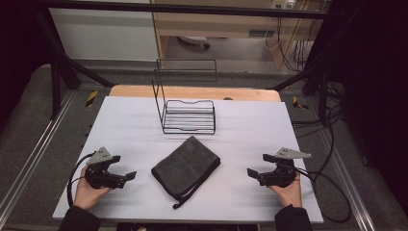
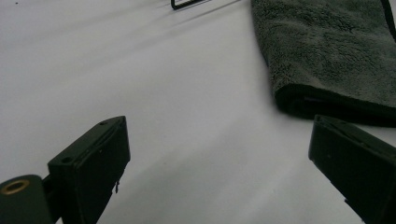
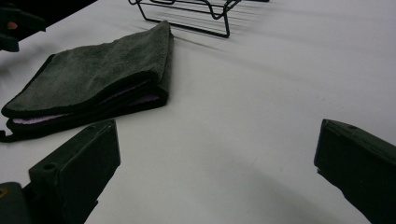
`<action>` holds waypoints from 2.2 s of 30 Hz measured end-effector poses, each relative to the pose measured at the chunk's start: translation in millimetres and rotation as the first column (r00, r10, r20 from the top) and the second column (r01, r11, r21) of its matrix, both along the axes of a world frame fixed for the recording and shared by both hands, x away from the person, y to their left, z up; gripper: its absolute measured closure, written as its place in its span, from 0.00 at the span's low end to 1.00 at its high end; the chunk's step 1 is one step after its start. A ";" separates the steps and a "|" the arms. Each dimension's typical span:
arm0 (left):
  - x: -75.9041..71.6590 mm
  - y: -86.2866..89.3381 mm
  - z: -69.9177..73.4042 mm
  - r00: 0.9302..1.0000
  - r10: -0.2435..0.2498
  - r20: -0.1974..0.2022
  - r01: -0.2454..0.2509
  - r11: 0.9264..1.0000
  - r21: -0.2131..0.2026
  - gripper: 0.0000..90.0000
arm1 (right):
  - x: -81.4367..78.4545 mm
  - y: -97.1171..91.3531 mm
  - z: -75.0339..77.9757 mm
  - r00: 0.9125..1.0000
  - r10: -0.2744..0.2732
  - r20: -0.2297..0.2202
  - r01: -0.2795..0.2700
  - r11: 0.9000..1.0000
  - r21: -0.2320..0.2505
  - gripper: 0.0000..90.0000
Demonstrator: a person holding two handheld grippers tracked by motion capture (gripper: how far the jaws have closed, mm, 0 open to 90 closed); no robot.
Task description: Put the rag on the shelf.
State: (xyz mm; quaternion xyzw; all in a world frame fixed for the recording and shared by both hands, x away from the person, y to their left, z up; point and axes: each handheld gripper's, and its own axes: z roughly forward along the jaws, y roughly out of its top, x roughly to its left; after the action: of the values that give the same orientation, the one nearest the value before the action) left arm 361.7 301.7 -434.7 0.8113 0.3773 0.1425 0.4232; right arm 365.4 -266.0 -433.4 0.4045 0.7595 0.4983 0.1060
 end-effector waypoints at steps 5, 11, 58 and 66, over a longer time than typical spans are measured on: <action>0.1 -3.8 1.7 1.000 0.005 -0.010 -0.005 1.000 0.013 0.05 | -0.4 0.8 -0.2 1.000 -0.004 -0.005 0.004 1.000 0.000 0.02; 0.2 -8.4 4.0 1.000 -0.004 -0.016 0.004 1.000 0.009 0.06 | -1.0 3.9 -0.7 1.000 -0.006 -0.013 0.006 1.000 -0.006 0.02; 20.6 -80.5 -8.5 0.975 -0.045 -0.217 0.044 0.999 -0.010 0.75 | 21.2 102.6 -2.0 0.998 0.046 -0.049 -0.050 0.995 -0.082 0.22; 21.8 -80.3 -9.0 0.970 -0.048 -0.239 0.046 0.999 -0.016 0.78 | 40.7 128.3 -4.1 0.999 0.010 -0.054 -0.015 0.995 -0.095 0.37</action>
State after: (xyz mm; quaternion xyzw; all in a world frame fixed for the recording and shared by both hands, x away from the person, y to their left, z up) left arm 383.5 221.4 -443.7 0.8291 0.4068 0.0318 0.3821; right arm 406.1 -137.7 -437.5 0.4074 0.7874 0.4514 0.1017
